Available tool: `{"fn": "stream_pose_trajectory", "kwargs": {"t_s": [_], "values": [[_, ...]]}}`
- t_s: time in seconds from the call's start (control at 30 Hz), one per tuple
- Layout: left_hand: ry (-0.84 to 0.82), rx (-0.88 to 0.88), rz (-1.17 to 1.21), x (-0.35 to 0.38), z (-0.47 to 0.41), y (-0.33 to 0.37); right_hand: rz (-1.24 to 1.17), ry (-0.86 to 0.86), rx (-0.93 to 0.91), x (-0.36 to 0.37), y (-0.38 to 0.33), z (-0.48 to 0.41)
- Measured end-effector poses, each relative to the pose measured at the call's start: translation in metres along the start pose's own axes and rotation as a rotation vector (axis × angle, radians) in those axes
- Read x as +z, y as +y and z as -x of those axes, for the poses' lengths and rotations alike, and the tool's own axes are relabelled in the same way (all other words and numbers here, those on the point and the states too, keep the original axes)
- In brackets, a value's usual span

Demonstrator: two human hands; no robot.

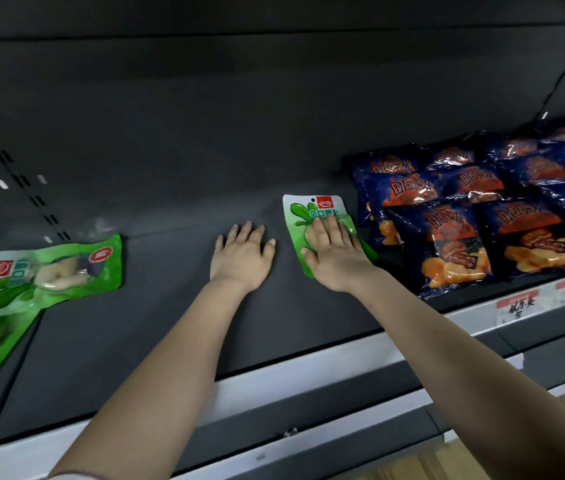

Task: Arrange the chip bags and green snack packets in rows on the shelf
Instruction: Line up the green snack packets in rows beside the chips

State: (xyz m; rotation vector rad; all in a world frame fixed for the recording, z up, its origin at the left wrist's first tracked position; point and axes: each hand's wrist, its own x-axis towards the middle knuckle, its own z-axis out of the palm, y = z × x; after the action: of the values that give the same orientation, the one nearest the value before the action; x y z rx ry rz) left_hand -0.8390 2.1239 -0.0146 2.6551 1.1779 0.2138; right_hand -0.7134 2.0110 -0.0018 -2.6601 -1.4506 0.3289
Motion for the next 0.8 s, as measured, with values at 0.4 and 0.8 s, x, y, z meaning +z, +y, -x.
{"fn": "stream_pose_trajectory", "kwargs": {"t_s": [0.4, 0.8], "values": [[-0.006, -0.008, -0.027, 0.001, 0.002, -0.002, -0.017, 0.021, -0.003, -0.002, 0.004, -0.027], [-0.016, -0.010, -0.021, 0.000, 0.001, -0.002, -0.065, 0.162, -0.043, 0.006, 0.007, -0.025]]}}
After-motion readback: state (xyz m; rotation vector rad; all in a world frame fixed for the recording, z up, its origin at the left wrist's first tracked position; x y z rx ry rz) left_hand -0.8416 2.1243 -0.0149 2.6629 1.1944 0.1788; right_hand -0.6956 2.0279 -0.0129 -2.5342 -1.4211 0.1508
